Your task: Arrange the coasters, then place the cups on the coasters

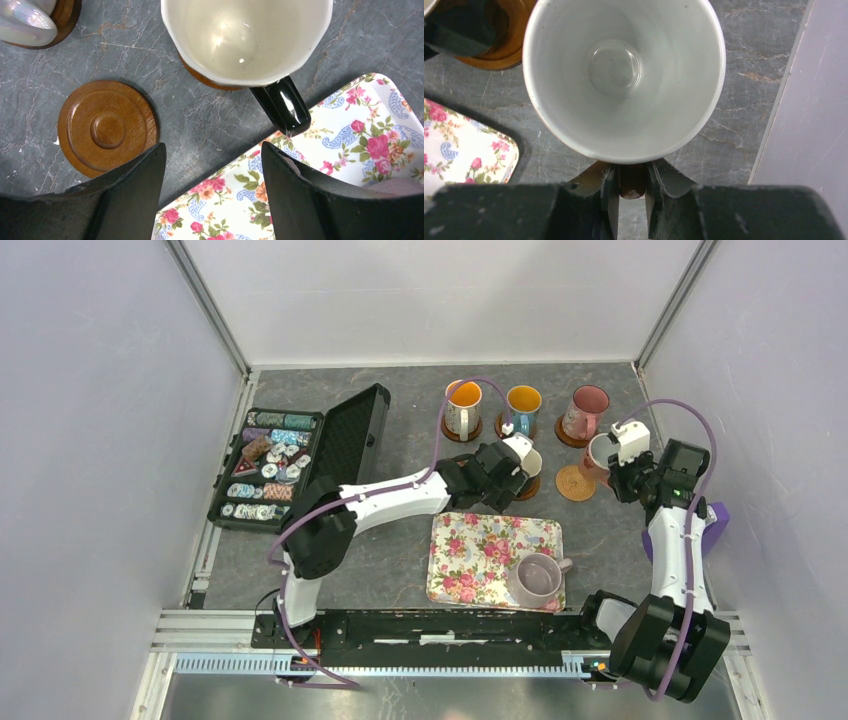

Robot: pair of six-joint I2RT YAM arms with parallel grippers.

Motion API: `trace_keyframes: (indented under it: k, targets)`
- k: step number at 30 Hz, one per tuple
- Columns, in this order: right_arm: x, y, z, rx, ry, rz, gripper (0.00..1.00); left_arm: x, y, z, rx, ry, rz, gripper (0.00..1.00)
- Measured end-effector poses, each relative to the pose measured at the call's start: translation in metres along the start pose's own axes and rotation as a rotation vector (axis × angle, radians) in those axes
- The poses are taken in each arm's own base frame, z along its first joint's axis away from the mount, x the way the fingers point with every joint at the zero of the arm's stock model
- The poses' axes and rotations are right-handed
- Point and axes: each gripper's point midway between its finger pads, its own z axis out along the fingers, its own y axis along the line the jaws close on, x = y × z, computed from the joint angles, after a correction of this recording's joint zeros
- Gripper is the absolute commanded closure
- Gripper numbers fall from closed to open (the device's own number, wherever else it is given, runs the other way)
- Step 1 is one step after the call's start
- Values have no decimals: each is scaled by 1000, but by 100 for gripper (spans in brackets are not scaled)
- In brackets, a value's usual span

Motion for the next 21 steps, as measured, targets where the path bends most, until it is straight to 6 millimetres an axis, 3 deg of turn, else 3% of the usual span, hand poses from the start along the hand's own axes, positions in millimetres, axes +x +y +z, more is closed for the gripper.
trace_keyframes:
  k: [6, 21]
  targets:
    - [-4, -7, 0, 45, -13, 62, 100, -2, -5, 10, 0, 2, 2, 22]
    - [-4, -10, 5, 54, -13, 105, 100, -9, -10, 11, 8, -12, 2, 15]
